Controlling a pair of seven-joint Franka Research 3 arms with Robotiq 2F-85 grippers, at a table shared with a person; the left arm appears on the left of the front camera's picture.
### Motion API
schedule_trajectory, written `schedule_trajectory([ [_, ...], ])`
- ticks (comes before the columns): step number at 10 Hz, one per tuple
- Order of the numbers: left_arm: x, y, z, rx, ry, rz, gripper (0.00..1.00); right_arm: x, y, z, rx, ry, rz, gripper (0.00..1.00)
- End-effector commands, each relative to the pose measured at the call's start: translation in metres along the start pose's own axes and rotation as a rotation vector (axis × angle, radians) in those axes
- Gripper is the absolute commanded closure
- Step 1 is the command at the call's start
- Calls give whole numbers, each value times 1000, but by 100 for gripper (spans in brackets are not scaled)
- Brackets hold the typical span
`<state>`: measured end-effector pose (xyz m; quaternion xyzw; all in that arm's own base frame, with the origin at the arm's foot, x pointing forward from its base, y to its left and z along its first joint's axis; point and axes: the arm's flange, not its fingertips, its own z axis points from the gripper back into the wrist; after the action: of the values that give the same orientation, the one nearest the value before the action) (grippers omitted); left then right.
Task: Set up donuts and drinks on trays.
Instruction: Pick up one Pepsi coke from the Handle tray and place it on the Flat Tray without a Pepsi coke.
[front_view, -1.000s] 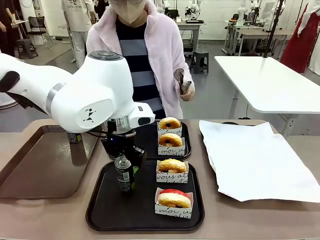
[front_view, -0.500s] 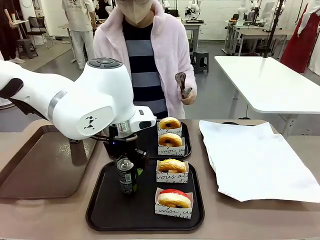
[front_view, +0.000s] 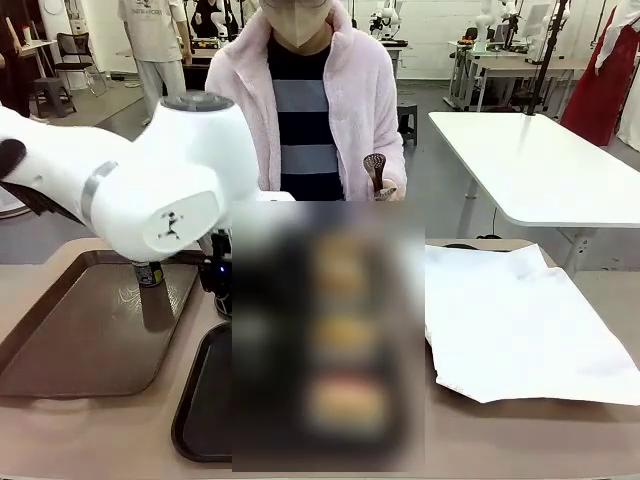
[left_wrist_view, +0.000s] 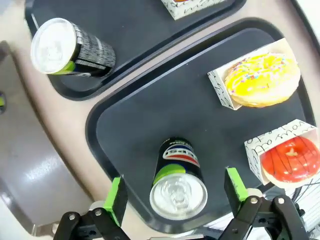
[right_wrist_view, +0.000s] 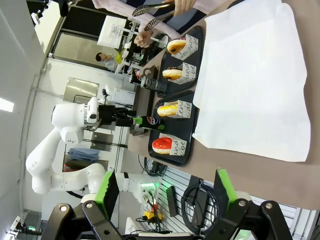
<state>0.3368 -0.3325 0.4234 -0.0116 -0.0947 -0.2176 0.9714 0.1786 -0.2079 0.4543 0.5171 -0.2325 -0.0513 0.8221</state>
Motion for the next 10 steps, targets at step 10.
schedule_trajectory([
  [10, -9, 6, 79, 9, -26, 47, 0, 3, 2, 0, 26, -18, 15, 0],
])
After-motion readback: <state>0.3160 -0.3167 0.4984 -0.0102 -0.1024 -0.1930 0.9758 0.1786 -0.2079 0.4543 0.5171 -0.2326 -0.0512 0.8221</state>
